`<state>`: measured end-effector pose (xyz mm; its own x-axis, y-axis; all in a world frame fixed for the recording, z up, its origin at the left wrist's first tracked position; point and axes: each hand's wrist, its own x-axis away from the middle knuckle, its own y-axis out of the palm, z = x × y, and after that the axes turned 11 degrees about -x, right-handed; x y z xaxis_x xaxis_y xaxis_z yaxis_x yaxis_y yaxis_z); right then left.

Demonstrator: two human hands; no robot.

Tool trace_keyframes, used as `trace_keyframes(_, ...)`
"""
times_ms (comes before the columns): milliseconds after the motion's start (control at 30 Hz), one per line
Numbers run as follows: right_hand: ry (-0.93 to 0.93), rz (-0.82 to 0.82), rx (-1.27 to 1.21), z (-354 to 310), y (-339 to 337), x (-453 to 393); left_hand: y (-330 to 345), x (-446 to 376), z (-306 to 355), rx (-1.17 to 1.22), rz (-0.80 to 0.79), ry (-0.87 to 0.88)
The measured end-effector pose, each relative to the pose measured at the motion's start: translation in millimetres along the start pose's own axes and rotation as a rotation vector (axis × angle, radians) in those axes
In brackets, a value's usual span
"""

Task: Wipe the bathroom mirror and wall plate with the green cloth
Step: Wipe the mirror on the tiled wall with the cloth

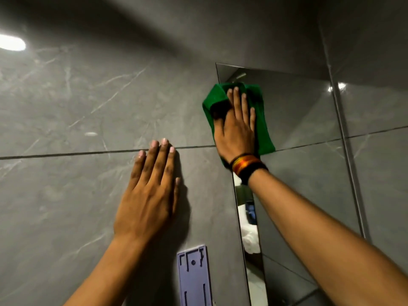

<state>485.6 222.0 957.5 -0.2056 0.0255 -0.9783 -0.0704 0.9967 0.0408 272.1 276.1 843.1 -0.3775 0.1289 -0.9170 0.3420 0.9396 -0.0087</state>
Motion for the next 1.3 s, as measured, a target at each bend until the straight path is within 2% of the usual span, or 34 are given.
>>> trace_keyframes(133, 0.004, -0.003, 0.001, -14, 2, -68, -1, 0, 1, 0.004, 0.001, -0.005)
trace_keyframes(467, -0.065, -0.021, -0.010, 19, -5, -84, -3, -1, -1, 0.000, -0.035, 0.014)
trace_keyframes(867, 0.261, 0.073, -0.005, 164, -42, -132, 10, 3, 1, 0.071, 0.025, -0.014)
trace_keyframes(933, 0.328, 0.088, -0.011, 182, -46, -144, 20, 5, 2, 0.089, 0.026, -0.029)
trace_keyframes(1100, 0.456, 0.107, -0.016, 225, -58, -169, 47, 9, -10, 0.086, -0.088, -0.041)
trace_keyframes(1300, 0.579, 0.132, -0.025, 249, -65, -172, 47, 5, -8, 0.118, -0.028, -0.042)
